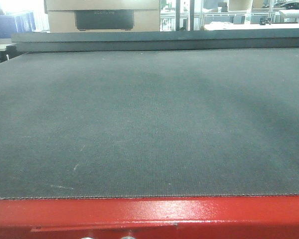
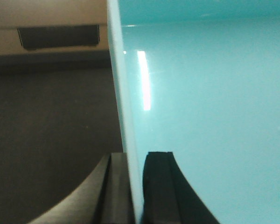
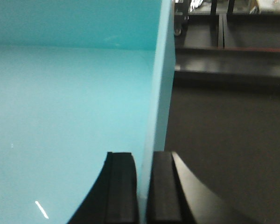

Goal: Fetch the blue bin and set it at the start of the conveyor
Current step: 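Hold the bin while the base drives up to the grey conveyor, then lower the light-blue bin onto the conveyor belt and open both grippers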

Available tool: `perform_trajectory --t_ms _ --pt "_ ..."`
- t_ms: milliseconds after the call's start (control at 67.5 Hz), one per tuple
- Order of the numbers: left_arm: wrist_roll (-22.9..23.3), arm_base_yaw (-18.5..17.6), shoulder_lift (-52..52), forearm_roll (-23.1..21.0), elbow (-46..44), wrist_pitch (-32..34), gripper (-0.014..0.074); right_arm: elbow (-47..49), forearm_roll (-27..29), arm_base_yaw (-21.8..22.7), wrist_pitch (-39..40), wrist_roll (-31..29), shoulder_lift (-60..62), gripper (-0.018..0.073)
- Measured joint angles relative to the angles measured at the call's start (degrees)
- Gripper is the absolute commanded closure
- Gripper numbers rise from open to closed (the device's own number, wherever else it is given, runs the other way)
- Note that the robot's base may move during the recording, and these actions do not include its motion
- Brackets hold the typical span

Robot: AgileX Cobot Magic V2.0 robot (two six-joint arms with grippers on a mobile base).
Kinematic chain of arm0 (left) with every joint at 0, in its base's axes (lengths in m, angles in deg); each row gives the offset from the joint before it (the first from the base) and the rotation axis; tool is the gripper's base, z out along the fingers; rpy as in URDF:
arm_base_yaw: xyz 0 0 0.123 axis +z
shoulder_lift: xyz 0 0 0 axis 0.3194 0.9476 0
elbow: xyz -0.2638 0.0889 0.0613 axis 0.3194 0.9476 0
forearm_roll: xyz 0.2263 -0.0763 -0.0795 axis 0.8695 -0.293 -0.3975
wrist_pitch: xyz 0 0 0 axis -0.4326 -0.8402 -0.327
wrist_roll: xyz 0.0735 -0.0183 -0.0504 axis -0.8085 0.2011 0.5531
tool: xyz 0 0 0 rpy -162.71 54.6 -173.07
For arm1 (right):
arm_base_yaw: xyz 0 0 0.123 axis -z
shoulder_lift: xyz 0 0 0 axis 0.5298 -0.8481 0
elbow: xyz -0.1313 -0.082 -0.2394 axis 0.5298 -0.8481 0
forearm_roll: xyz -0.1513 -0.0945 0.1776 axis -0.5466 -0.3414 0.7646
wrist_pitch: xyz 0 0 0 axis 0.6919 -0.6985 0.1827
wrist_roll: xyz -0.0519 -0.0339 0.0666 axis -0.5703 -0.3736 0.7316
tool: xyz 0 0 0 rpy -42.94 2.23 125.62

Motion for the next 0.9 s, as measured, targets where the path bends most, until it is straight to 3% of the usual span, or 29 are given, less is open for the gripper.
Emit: perform_trajectory --t_ms 163,311,578,815,904 --pt "0.1 0.0 0.0 -1.4 0.5 -11.7 0.0707 -1.5 3.0 0.0 -11.4 0.0 0.0 0.0711" --pt "0.1 0.0 -0.1 -1.9 6.1 -13.4 0.0707 -8.7 4.3 0.0 -12.4 0.1 0.1 0.0711" --pt "0.3 0.0 1.3 -2.8 24.2 -3.2 0.0707 -18.8 5.2 -0.1 -10.3 0.2 -5.4 0.0711" --pt "0.7 0.0 6.3 -2.5 29.9 4.1 0.0699 -19.3 5.1 -0.1 -8.1 0.2 -13.2 0.0705" --pt "0.7 0.0 8.1 -2.2 29.9 5.0 0.0608 -19.4 4.9 -0.1 -8.1 0.2 -15.1 0.0606"
